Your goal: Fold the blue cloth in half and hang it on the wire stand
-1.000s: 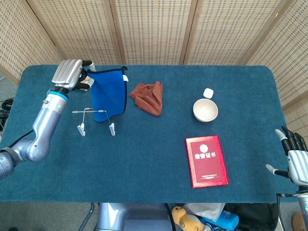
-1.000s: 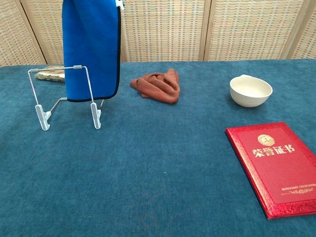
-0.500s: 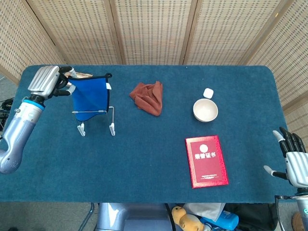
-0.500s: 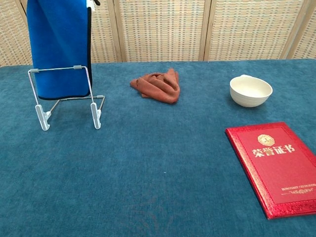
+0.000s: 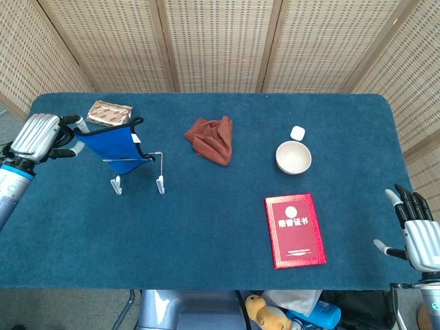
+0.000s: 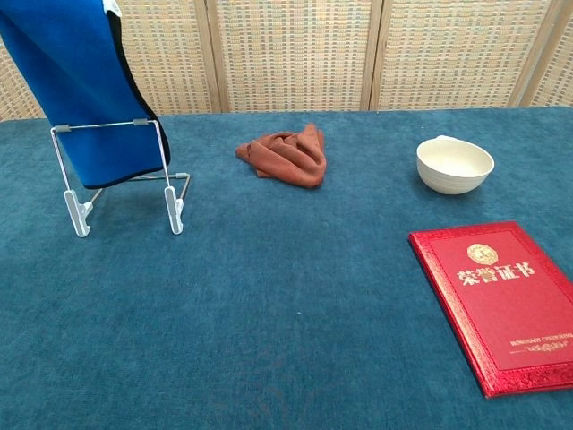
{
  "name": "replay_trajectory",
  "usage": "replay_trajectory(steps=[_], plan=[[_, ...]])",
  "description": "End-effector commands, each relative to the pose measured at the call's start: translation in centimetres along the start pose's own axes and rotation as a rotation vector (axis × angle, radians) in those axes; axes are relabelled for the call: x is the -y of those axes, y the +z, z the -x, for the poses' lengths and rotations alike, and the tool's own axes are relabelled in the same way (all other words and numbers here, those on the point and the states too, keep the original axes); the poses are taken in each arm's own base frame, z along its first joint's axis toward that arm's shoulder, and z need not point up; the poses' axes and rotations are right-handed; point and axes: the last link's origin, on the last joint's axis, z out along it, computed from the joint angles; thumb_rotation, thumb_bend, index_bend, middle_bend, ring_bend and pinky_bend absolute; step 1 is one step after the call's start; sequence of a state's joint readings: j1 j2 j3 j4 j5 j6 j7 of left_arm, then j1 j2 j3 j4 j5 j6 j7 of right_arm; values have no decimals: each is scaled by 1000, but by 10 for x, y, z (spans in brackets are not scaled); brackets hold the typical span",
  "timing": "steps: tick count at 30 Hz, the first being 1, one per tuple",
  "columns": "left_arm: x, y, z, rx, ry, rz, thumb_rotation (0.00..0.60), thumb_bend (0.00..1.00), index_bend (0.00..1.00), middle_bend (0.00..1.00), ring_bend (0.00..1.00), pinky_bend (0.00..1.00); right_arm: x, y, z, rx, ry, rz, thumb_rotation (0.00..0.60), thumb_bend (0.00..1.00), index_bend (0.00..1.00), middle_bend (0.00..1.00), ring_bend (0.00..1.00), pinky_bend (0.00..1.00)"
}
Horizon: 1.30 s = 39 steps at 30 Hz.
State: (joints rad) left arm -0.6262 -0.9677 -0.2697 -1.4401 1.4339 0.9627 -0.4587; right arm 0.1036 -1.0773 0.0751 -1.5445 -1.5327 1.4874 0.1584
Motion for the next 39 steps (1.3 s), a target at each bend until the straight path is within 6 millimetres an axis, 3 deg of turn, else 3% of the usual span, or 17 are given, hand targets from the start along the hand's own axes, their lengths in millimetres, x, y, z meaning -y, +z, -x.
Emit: replay_trajectory(steps=[1,14,22,35,37,39], plan=[[7,-9,9,20,16,9,600,582,866,1000,1000,1000,1,-1,0,0,-1,-3,600,0,6,0,0,0],[20,-37,40,106,150,68,600,573,882,983,986,999,3,-4,0,-3,-2,-8,600,0,5,0,0,0],[30,-49,66,154,369,96,600,568,884,968,966,986,3,-5,0,-3,-3,-10,600,0,6,0,0,0],[20,-65,108,150,615,208,600,567,880,963,962,982,4,-7,-2,-5,-1,-12,600,0,6,0,0,0],[21,-67,111,150,667,211,600,533,791,942,944,972,4,-7,-2,-6,0,-14,600,0,6,0,0,0],[22,-69,114,159,725,219,600,413,459,852,881,943,4,-7,-3,-8,1,-16,600,0,6,0,0,0]])
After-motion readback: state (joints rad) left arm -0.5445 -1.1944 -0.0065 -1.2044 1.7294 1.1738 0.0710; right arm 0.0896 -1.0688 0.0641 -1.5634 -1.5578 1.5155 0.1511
